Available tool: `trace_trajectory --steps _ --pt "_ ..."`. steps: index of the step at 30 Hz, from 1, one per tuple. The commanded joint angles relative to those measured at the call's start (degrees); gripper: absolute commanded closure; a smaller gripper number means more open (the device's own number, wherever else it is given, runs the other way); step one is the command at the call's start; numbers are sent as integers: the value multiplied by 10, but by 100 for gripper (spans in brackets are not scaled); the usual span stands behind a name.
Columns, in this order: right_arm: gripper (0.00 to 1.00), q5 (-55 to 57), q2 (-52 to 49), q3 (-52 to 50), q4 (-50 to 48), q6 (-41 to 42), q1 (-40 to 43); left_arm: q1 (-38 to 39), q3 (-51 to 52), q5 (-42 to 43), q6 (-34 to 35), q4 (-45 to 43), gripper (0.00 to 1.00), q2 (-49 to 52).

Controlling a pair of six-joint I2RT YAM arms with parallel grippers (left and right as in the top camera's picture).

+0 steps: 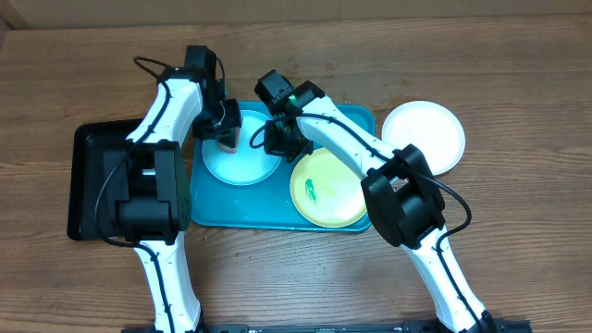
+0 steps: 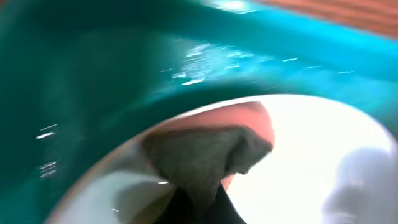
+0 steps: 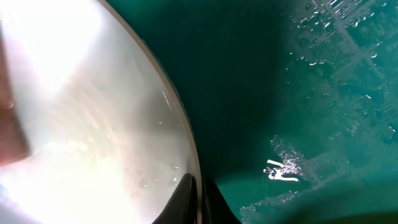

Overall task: Clean dirty plates on tray and stack at the side
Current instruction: 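Scrub the pale blue plate with the sponge in the left gripper, then lift the pale blue plate with the right gripper toward the right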

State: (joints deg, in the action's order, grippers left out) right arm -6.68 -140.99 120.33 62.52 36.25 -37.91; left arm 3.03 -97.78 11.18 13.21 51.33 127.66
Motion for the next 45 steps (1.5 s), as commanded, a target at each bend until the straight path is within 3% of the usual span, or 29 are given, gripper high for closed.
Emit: trace_trajectory --steps 1,5,11,13,17,21,23,26,30,37,45 --pt "96 43 -24 -15 1 -21 -2 18 -2 125 -14 -17 96 23" --pt "96 45 -24 -15 -1 -22 -2 17 -2 186 -62 -17 96 23" --pt "96 45 -24 -15 3 -22 -2 13 -2 184 -145 41 96 23" --pt "96 45 -24 -15 3 -22 -2 9 -2 172 -178 67 96 23" --pt "96 45 -24 -15 4 -22 -2 -5 -2 76 -181 105 96 23" --pt "96 45 -24 -15 4 -22 -2 -20 -2 -81 -122 126 96 23" --pt "96 45 -24 -15 4 -22 -2 -33 -2 -218 -25 139 96 23" --pt "96 45 -24 -15 4 -22 -2 -44 -5 -296 35 150 96 22" --pt "96 45 -24 -15 1 -49 -2 -52 -16 -338 99 165 96 11" --pt "96 47 -21 -12 -1 -83 -3 -58 -27 -313 128 143 96 -64" --pt "96 153 33 15 12 -150 -22 -122 -27 -85 119 115 96 -187"
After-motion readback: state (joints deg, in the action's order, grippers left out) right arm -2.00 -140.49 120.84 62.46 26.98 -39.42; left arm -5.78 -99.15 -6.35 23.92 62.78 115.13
